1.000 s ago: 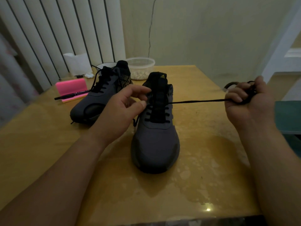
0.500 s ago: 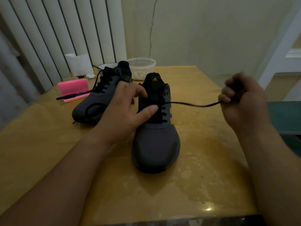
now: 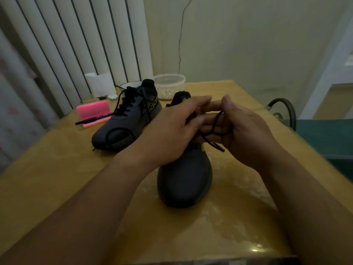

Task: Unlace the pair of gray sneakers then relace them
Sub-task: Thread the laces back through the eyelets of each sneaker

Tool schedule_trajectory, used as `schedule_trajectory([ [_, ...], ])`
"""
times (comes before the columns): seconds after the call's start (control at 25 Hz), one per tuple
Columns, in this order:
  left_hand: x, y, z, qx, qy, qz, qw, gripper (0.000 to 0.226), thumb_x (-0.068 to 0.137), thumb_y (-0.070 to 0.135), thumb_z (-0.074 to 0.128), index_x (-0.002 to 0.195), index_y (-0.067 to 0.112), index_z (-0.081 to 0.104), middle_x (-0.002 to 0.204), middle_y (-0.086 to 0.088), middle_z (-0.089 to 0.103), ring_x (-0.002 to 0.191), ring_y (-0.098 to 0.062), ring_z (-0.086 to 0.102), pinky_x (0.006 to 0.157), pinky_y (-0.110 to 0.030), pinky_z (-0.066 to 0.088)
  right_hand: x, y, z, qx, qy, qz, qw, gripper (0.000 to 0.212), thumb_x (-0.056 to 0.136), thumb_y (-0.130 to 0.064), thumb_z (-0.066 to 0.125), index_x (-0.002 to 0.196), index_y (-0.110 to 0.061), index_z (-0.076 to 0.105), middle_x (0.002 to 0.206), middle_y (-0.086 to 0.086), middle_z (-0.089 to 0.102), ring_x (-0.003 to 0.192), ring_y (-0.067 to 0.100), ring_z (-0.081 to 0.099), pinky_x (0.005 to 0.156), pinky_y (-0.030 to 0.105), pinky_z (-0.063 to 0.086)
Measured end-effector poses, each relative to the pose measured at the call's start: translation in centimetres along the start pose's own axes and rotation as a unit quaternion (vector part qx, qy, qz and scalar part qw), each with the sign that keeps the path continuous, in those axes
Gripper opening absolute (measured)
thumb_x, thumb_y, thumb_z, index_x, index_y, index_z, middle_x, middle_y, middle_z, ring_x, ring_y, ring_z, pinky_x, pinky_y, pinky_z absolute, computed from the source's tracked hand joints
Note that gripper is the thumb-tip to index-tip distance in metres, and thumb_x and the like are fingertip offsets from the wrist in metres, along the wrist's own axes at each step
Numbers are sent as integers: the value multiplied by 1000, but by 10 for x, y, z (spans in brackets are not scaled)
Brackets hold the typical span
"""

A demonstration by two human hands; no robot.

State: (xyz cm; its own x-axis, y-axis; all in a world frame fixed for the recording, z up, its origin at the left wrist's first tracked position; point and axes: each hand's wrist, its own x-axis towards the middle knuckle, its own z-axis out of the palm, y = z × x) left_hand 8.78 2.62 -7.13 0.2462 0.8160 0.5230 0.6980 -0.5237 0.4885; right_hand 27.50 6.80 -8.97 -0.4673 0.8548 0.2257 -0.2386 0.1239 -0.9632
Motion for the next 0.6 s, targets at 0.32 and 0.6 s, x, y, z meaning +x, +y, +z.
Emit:
schedule_trajectory([
  [0.32, -41, -1, -9, 157, 173, -67, 970, 49, 97, 16, 56, 145, 21, 55, 136, 1, 58, 126, -14, 55, 103, -38, 51, 1, 7, 3, -351, 37, -108, 930, 55, 107, -50, 41, 77, -7, 56, 59, -7, 48, 54, 6, 43, 55, 28, 36],
  [0.6, -27, 18, 5, 23, 73, -71, 995, 27, 109, 30, 53, 135, 31, 59, 109, 13, 67, 100, -2, 63, 85, -28, 54, 2, 6, 8, -172, 30, -51, 983, 54, 105, -53, 43, 72, -10, 45, 57, -3, 34, 49, 11, 27, 49, 29, 18],
])
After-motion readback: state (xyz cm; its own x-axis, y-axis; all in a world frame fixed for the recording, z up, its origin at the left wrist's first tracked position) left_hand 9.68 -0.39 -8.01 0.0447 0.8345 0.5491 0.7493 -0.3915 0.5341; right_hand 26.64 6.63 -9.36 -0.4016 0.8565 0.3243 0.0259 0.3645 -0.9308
